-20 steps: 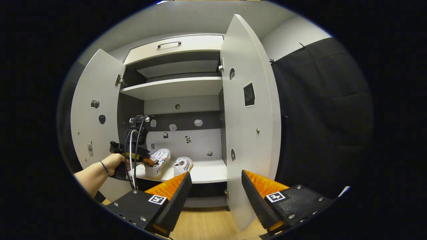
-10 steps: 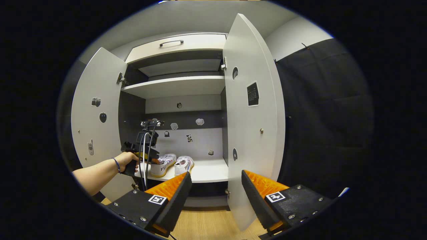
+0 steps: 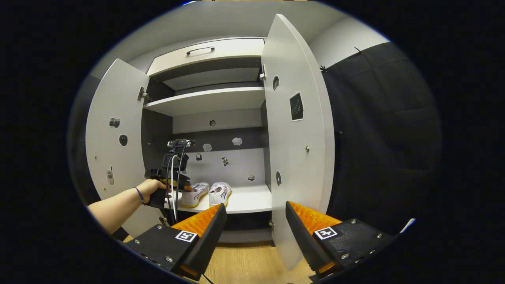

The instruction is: Grab one shoe with the right hand and put it into the shoe cabinet, grab the other shoe with the left hand and put it into the shoe cabinet; then close the right door with the right hand and the left door with the left hand.

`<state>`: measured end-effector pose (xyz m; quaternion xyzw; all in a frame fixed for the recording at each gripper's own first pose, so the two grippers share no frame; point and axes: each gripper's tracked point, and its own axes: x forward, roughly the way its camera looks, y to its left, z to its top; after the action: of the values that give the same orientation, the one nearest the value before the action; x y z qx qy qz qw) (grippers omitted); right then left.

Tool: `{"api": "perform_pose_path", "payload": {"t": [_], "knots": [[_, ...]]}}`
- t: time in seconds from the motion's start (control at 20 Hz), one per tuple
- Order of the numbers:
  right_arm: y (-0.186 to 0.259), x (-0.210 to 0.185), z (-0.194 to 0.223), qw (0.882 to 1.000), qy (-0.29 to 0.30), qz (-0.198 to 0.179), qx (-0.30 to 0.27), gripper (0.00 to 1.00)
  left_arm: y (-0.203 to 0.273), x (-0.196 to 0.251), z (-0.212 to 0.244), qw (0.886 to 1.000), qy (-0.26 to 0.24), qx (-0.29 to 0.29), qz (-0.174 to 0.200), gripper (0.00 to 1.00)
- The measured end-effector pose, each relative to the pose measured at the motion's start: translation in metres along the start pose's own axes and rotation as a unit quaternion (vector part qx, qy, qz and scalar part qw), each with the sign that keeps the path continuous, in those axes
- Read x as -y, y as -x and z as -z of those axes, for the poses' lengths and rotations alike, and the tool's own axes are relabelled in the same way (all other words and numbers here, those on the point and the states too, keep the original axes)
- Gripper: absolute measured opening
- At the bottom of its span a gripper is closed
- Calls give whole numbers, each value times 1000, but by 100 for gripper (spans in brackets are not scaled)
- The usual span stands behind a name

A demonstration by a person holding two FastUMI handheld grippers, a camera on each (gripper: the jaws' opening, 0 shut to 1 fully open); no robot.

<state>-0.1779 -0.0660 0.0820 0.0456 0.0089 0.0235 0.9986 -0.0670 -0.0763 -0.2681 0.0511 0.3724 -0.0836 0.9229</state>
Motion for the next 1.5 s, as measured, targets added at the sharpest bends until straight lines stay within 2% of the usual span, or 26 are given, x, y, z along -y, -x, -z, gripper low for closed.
{"api": "perform_pose_path", "payload": {"t": [0.05, 0.1, 0.15, 0.2, 0.3, 0.45, 0.5, 0.55, 0.75, 1.05, 1.25, 1.5], "knots": [[2, 1, -1, 1000, 1, 0, 1, 93, 6, -1, 0, 1000, 4, 7, -1, 43], [4, 2, -3, 1000, 2, 0, 2, 93, 12, -2, -2, 1000, 6, 14, 1, 53], [7, 3, -5, 1000, 2, 0, 4, 92, 20, -2, -6, 1000, 8, 23, 3, 51], [9, 5, -7, 1000, 0, -2, 5, 92, 28, -2, -10, 999, 7, 32, 6, 65], [15, 7, -11, 1000, -6, -4, 7, 93, 49, -3, -21, 998, 11, 59, 6, 83], [25, 15, -18, 1000, 1, -3, 10, 92, 88, -8, -34, 995, 20, 103, 1, 86], [27, 21, -19, 1000, 7, 2, 11, 92, 100, -9, -37, 993, 21, 118, 0, 95], [28, 27, -21, 1000, 12, 8, 12, 92, 116, -10, -40, 991, 21, 129, 0, 100], [36, 56, -28, 999, 15, 31, 17, 92, 176, -7, -46, 984, 4, 179, -1, 97], [40, 111, -42, 996, 24, 76, 25, 92, 270, -6, -49, 966, -2, 258, 9, 97], [38, 140, -43, 995, 26, 96, 25, 92, 318, -10, -33, 959, -11, 283, 8, 94], [14, 160, -30, 994, 35, 101, 9, 93, 371, -17, -1, 955, -12, 296, 9, 99]]}}
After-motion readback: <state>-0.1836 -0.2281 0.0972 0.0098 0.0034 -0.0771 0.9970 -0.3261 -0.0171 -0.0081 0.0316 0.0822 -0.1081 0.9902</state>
